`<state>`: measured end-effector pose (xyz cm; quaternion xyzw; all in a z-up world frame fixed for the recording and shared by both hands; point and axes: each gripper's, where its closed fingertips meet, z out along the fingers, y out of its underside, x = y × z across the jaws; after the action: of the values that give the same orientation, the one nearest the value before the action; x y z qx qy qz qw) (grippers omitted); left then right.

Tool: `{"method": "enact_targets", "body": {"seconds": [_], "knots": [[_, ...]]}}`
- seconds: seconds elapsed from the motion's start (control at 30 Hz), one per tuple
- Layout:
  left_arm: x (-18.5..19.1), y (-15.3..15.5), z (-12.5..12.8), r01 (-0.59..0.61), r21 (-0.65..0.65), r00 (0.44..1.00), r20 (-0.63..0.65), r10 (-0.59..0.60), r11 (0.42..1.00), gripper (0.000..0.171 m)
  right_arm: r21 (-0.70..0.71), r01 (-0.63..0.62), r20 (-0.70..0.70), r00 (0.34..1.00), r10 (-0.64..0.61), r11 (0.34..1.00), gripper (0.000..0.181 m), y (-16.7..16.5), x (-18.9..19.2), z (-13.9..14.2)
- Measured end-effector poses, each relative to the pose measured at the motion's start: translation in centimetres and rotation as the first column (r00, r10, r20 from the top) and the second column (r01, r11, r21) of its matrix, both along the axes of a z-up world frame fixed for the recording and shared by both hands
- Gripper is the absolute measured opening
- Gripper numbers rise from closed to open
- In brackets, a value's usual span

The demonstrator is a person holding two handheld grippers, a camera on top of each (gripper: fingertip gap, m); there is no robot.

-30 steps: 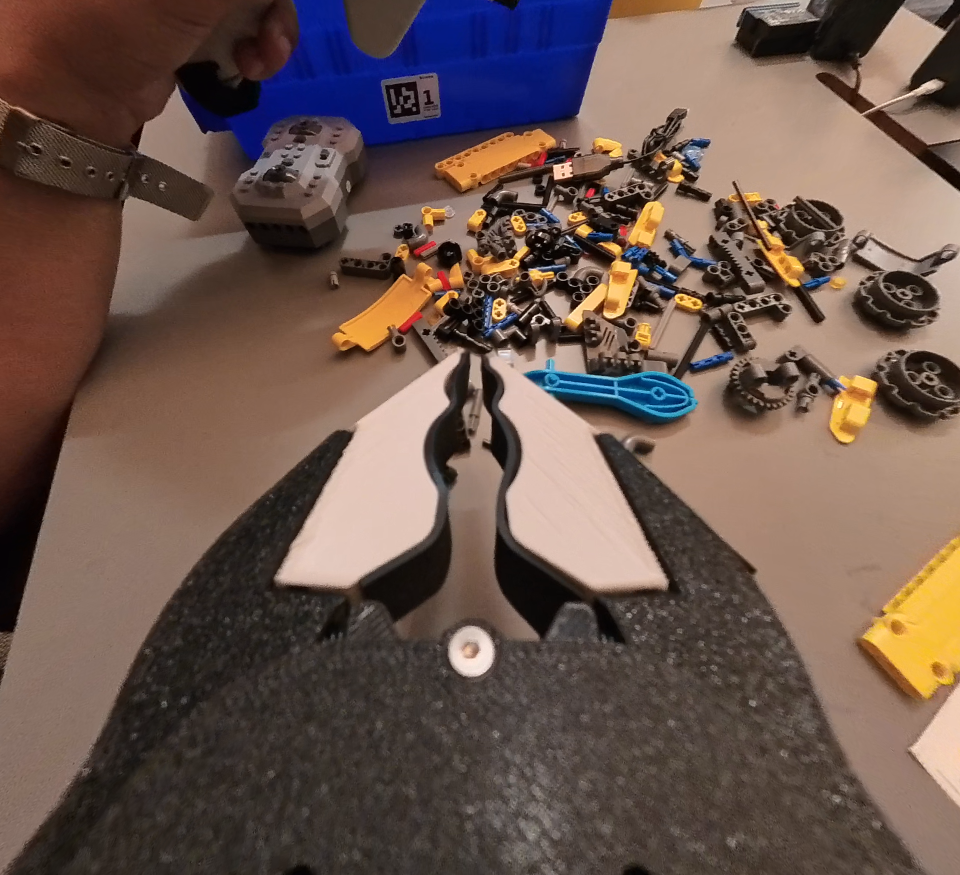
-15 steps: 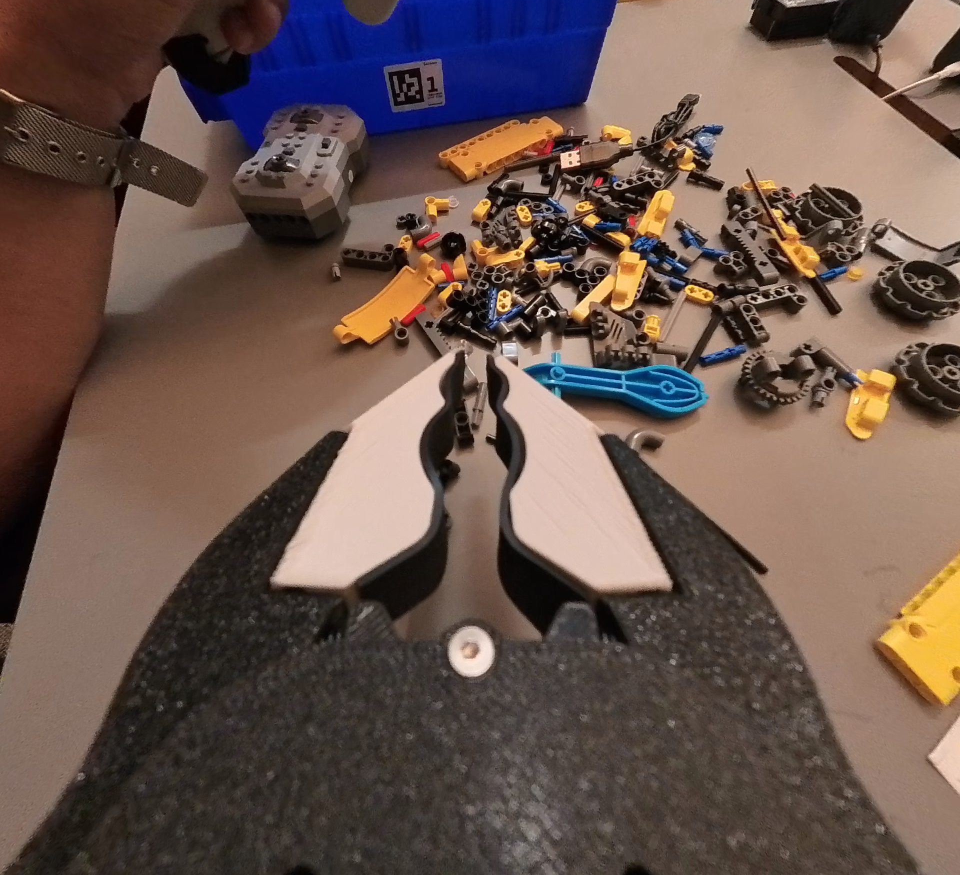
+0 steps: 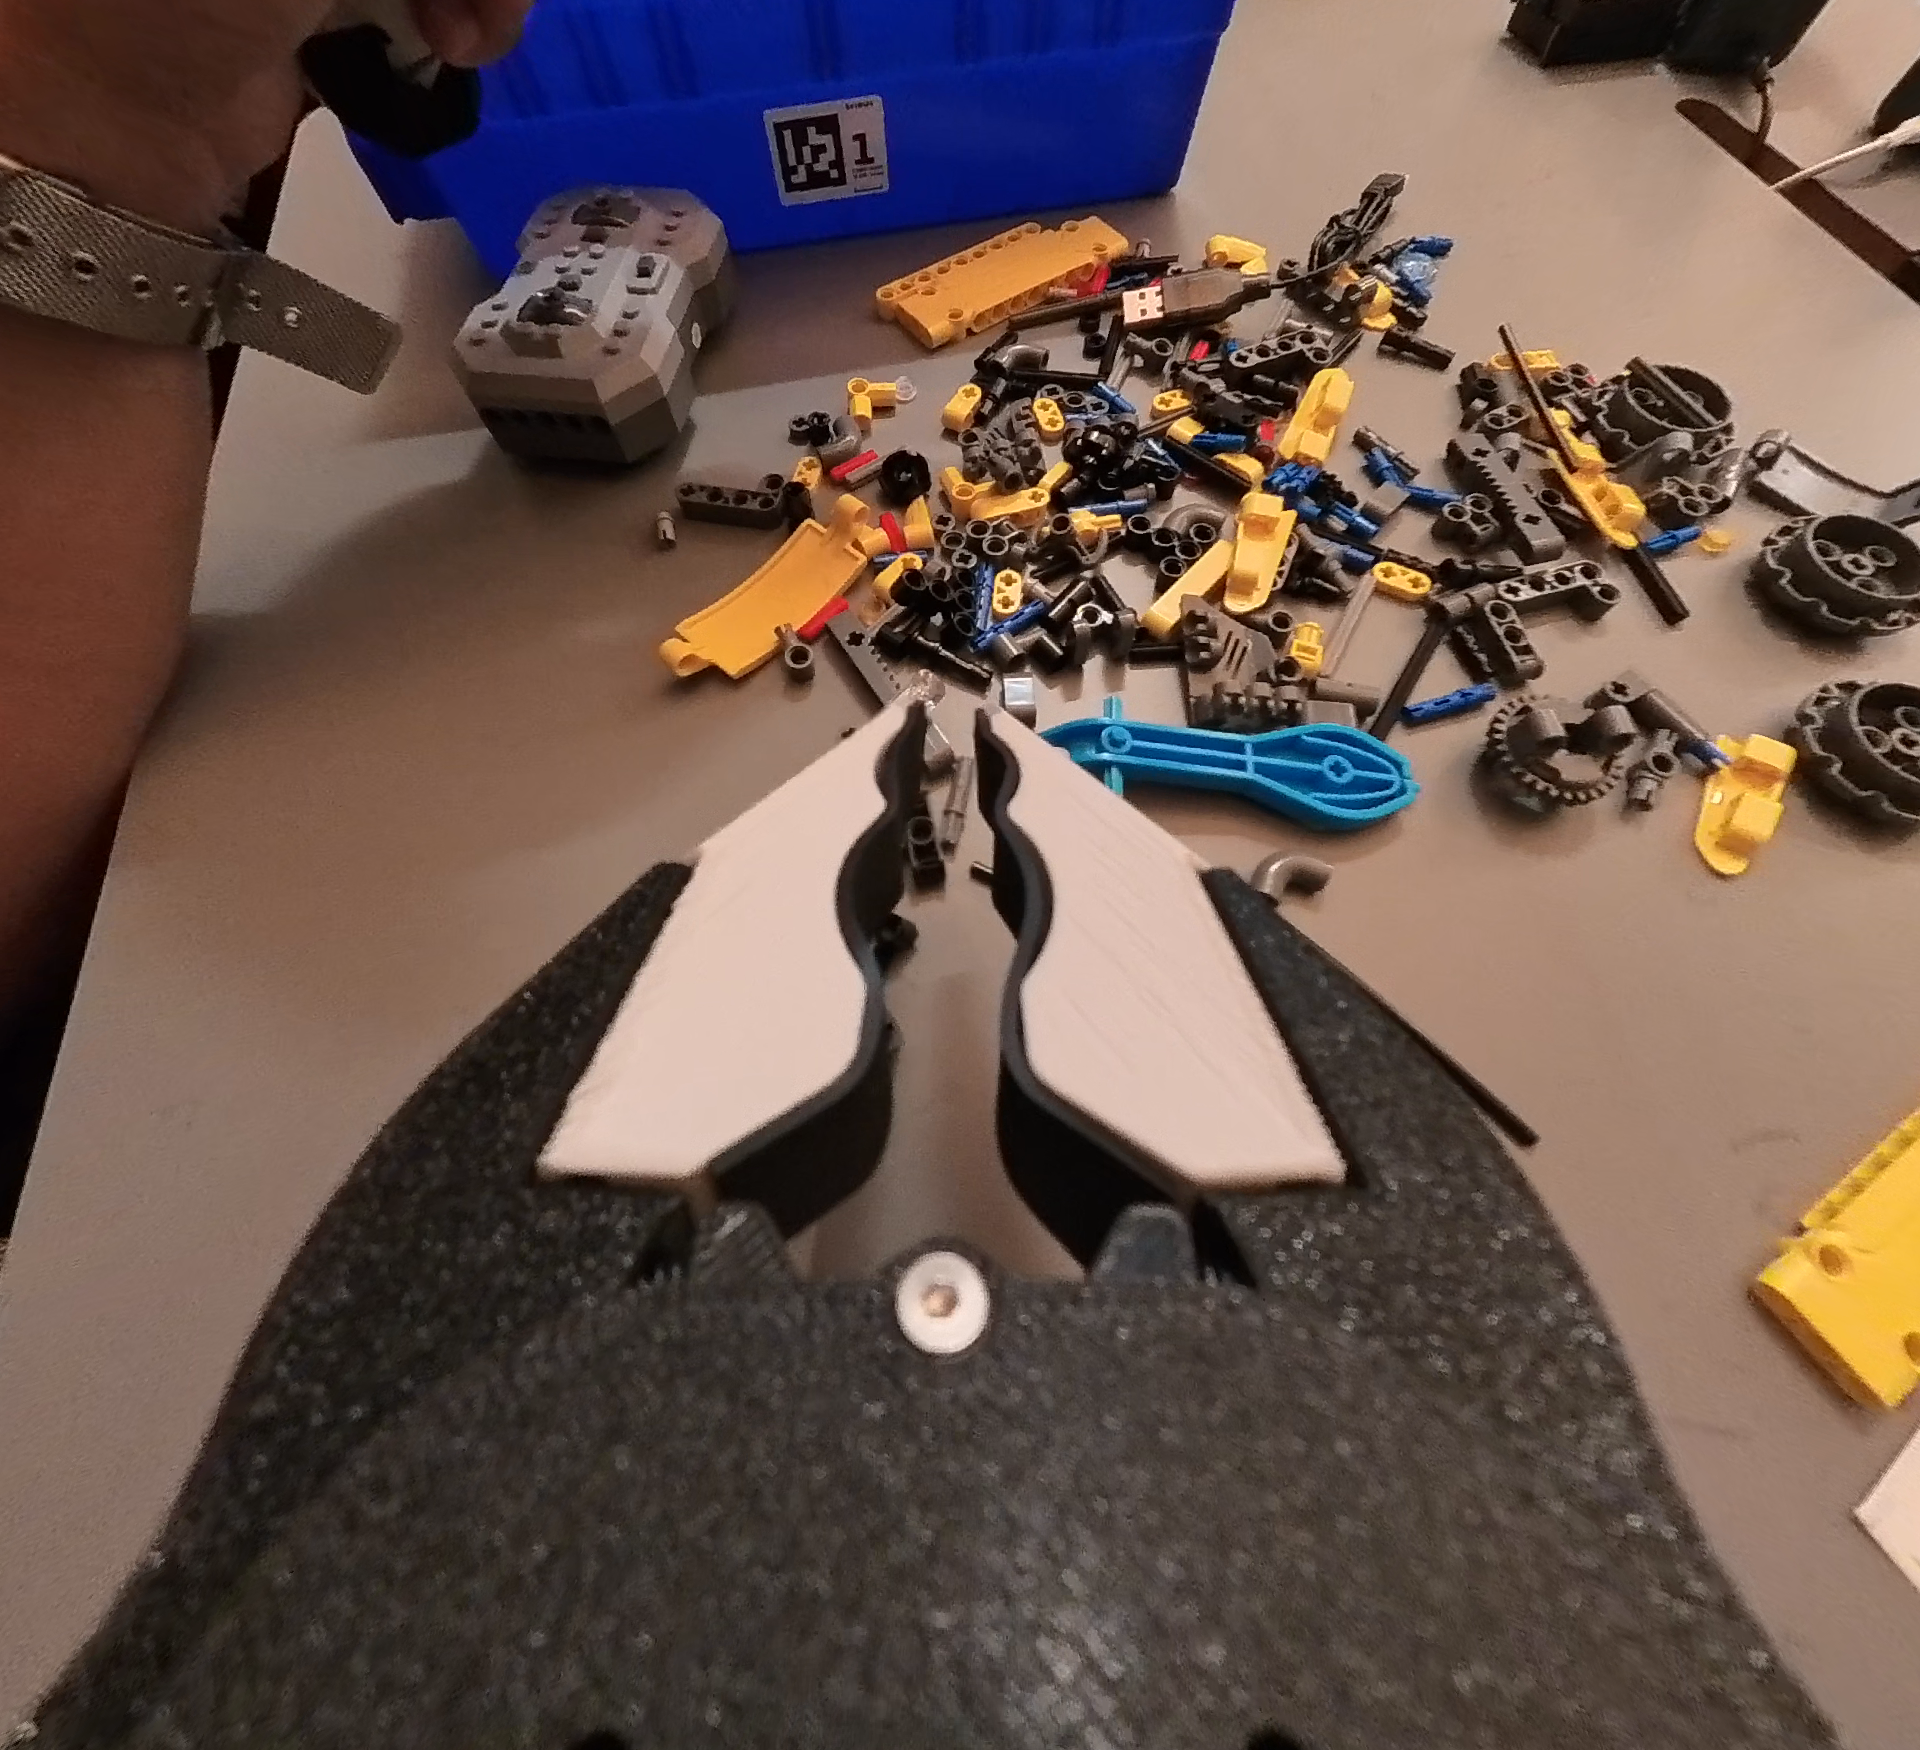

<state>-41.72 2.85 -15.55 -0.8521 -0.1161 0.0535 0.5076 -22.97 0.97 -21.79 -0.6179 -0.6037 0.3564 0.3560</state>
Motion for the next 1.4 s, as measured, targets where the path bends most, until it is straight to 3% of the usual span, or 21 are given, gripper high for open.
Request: {"method": "enact_targets", "body": {"seconds": [0.23, 1.4], "knots": [[-0.6, -0.5, 0.6, -0.019, 0.041, 1.000, 0.026, 0.018, 0.999, 0.008, 0.008, 0.007, 0.006, 1.000, -0.008, 1.000, 0.009, 0.2, 0.0, -0.2], [0.3, 0.4, -0.2, 0.028, -0.008, 0.999, -0.027, -0.028, 1.000, 0.011, 0.032, 0.001, 0.035, 0.999, -0.002, 0.999, 0.016, 0.1, -0.1, -1.0]]}}
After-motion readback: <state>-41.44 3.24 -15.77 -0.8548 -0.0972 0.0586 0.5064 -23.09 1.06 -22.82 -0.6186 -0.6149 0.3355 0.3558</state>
